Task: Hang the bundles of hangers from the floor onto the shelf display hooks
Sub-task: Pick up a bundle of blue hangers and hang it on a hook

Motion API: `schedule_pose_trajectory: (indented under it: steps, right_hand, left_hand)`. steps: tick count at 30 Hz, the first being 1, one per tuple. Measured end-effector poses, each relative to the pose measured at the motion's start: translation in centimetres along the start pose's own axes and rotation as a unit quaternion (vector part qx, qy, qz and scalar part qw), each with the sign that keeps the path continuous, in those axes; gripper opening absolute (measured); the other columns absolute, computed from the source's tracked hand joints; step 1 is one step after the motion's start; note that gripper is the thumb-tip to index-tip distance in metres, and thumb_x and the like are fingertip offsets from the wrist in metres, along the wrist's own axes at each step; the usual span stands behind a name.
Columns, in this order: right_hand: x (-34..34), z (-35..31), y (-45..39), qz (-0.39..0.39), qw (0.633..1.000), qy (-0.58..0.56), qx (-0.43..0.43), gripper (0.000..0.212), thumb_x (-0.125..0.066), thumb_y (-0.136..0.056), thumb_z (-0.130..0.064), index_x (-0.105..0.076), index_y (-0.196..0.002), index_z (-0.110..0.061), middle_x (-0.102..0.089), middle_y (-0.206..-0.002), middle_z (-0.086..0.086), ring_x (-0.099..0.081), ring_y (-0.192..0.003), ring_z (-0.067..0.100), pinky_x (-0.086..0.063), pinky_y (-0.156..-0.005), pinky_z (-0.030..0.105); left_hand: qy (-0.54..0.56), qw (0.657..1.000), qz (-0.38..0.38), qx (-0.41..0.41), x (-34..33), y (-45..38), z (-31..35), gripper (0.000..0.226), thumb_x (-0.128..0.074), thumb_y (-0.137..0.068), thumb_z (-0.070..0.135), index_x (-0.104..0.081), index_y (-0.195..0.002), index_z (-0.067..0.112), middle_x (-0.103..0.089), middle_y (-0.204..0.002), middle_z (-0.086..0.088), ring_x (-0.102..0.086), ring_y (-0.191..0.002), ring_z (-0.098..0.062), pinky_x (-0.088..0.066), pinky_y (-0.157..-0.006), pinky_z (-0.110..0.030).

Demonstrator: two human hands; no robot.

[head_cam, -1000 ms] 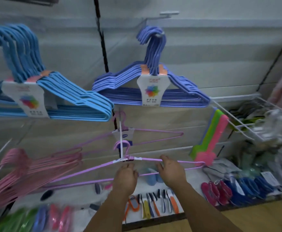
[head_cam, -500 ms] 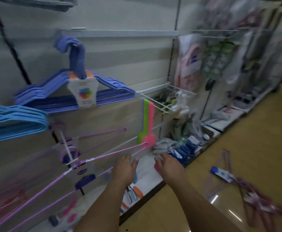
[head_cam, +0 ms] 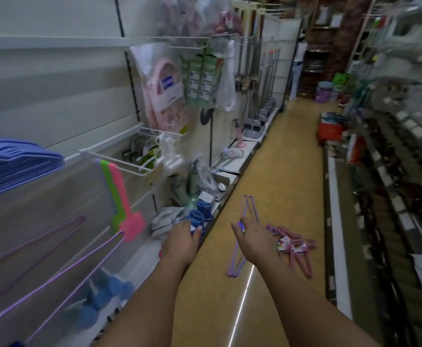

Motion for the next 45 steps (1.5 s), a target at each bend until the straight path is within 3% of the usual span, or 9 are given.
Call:
schedule_pose_trajectory:
  steps: [4, 7, 14, 18, 24, 37, 45]
  right_hand:
    - [2.2, 4.8, -3.3, 0.019, 0.999, -0.014, -0.035, 0.051, -0.030, -0.100, -0.050, -0.047, -0.136, -0.017, -0.054, -0.133, 0.004, -0.052, -0.120, 0.024, -0.043, -0.087, 0.034]
    - [4.0, 8.4, -5.6, 0.025, 0.998, -0.014, -0.053, 0.052, -0.028, -0.100, -0.050, -0.045, -0.138, -0.017, -0.054, -0.134, 0.003, -0.052, -0.120, 0.023, -0.045, -0.090, 0.036]
    - [7.0, 17.0, -10.5, 0.024, 0.995, 0.007, -0.098, 0.050, -0.028, -0.100, -0.049, -0.049, -0.131, -0.016, -0.055, -0.130, 0.007, -0.052, -0.118, 0.028, -0.043, -0.089, 0.035]
    - [7.3, 21.0, -12.5, 0.015, 0.992, -0.003, -0.126, 0.052, -0.027, -0.100, -0.051, -0.050, -0.129, -0.015, -0.055, -0.129, 0.008, -0.053, -0.116, 0.028, -0.044, -0.088, 0.037]
    - [7.2, 25.4, -16.1, 0.010, 0.990, -0.017, -0.142, 0.054, -0.027, -0.100, -0.052, -0.046, -0.135, -0.015, -0.055, -0.130, 0.008, -0.053, -0.117, 0.025, -0.044, -0.089, 0.036]
    - [2.5, 29.2, -29.2, -0.036, 0.985, -0.008, -0.171, 0.056, -0.025, -0.099, -0.053, -0.042, -0.138, -0.017, -0.054, -0.133, 0.006, -0.052, -0.118, 0.024, -0.046, -0.091, 0.037]
    - [-0.9, 29.0, -39.2, -0.069, 0.978, 0.005, -0.196, 0.050, -0.027, -0.099, -0.053, -0.050, -0.126, -0.018, -0.059, -0.124, 0.005, -0.056, -0.111, 0.023, -0.047, -0.086, 0.035]
  left_hand:
    - [0.010, 0.999, -0.020, -0.031, -2.4, -3.8, 4.9, 0.043, -0.034, -0.099, 0.045, -0.050, -0.126, 0.016, -0.056, -0.126, -0.005, -0.054, -0.112, -0.024, -0.045, -0.093, -0.038]
    - [0.009, 0.998, -0.030, -0.052, -4.5, -6.5, 8.6, 0.039, -0.034, -0.097, 0.049, -0.053, -0.114, 0.019, -0.061, -0.117, -0.003, -0.059, -0.101, -0.022, -0.049, -0.088, -0.038]
    - [-0.003, 0.995, -0.047, -0.088, -9.9, -11.6, 16.6, 0.049, -0.035, -0.099, 0.045, -0.049, -0.131, 0.012, -0.053, -0.132, -0.007, -0.050, -0.119, -0.024, -0.043, -0.098, -0.039]
    - [-0.011, 0.993, -0.066, -0.100, -12.8, -13.9, 19.5, 0.050, -0.032, -0.097, 0.052, -0.051, -0.125, 0.016, -0.057, -0.125, -0.006, -0.054, -0.113, -0.024, -0.047, -0.092, -0.042]
    - [-0.025, 0.990, -0.083, -0.111, -15.7, -17.1, 22.9, 0.055, -0.031, -0.100, 0.046, -0.040, -0.141, 0.011, -0.045, -0.142, -0.007, -0.045, -0.128, -0.024, -0.038, -0.101, -0.036]
    - [-0.009, 0.991, -0.107, -0.082, -21.0, -30.8, 22.1, 0.053, -0.031, -0.100, 0.044, -0.039, -0.142, 0.011, -0.045, -0.143, -0.007, -0.044, -0.129, -0.022, -0.037, -0.101, -0.034]
    - [-0.003, 0.988, -0.150, -0.044, -23.2, -40.9, 19.6, 0.056, -0.030, -0.100, 0.046, -0.036, -0.144, 0.012, -0.040, -0.147, -0.006, -0.039, -0.133, -0.022, -0.034, -0.105, -0.034]
Point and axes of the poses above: each hand's wrist, its own y-axis away from the middle knuckle, its own x-axis out of the back of the hand, z = x × y, the point moved 2 cm from there along -y, towards the middle knuckle
